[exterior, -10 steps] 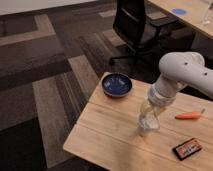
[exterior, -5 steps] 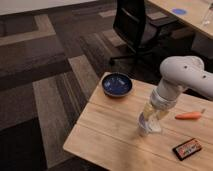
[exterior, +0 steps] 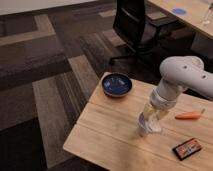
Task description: Place the white sponge in the ceramic cup
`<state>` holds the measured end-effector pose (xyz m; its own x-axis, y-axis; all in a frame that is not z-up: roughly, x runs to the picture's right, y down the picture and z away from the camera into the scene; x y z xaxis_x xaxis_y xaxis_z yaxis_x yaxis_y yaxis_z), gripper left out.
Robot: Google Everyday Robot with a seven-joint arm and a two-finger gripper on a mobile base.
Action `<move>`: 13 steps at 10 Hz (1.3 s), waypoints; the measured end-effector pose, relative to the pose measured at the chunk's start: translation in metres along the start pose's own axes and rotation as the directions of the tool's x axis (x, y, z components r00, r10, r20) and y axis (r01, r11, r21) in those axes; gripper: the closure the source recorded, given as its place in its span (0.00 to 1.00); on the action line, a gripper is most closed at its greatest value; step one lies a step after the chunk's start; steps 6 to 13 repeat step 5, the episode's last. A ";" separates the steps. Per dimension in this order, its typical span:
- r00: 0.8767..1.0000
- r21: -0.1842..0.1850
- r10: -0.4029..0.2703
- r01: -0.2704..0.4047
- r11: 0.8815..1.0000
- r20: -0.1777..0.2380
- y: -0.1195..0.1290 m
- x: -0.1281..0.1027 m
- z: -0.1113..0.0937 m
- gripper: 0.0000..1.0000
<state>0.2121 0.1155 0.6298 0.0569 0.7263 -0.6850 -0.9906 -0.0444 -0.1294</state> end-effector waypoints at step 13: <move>1.000 -0.001 0.000 0.000 1.000 -0.001 0.000 0.000 0.001 0.20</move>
